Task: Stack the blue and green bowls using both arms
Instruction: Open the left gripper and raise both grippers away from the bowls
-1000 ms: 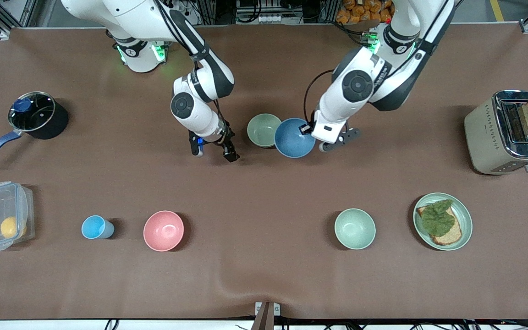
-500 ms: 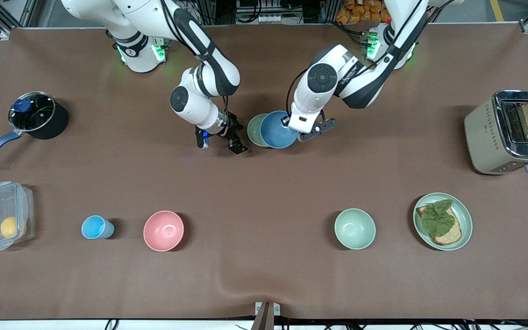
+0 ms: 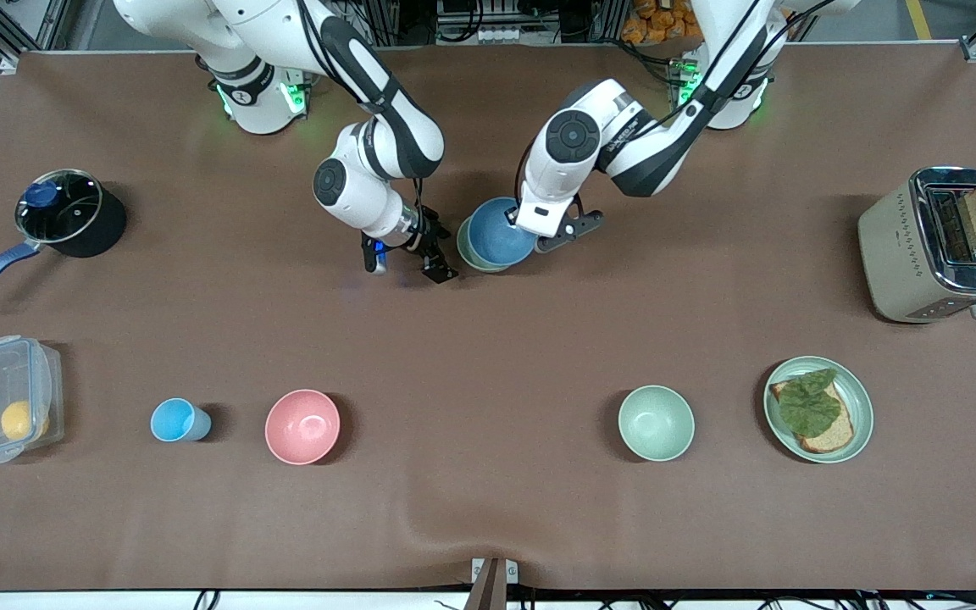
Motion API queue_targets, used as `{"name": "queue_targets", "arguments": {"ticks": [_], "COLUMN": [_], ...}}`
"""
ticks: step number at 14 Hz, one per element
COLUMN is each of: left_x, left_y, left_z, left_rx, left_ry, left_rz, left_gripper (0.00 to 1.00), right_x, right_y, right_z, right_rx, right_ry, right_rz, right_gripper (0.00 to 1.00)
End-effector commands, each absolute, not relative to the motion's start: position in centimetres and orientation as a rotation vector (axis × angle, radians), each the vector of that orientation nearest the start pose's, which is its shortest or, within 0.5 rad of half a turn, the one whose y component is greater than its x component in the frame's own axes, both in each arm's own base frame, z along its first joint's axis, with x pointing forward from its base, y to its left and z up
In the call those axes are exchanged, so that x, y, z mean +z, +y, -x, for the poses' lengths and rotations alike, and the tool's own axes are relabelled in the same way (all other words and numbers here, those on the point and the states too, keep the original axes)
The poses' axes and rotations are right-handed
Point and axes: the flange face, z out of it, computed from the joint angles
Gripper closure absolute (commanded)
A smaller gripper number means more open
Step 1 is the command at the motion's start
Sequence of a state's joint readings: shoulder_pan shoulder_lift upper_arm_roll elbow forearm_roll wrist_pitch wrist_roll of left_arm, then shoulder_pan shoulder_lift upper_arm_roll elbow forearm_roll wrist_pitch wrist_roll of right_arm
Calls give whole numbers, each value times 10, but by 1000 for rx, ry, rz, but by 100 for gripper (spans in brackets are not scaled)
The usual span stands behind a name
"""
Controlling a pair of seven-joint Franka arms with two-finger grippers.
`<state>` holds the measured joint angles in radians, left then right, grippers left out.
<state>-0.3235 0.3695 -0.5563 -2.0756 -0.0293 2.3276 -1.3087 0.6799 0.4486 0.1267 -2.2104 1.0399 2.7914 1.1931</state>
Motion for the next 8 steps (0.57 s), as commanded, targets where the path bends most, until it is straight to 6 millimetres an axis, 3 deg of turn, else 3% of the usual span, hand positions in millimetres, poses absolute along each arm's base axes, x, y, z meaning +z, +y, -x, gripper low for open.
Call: {"name": "queue_targets", "arguments": {"ticks": [1,8], "left_x": [267,254], "left_y": [-459,-476], "left_z": [-385,-379], "left_rx": [328,326], "left_ry": [-823,-831], "left_rz": [3066,3047], "left_gripper": [100,100], "right_x": [182,179], "right_y": [360,360], "right_z": [-397,-396], "right_rx": [464,466], "right_ry": [1762,1763], "right_rz": [2129,2135], "right_gripper": [0,0]}}
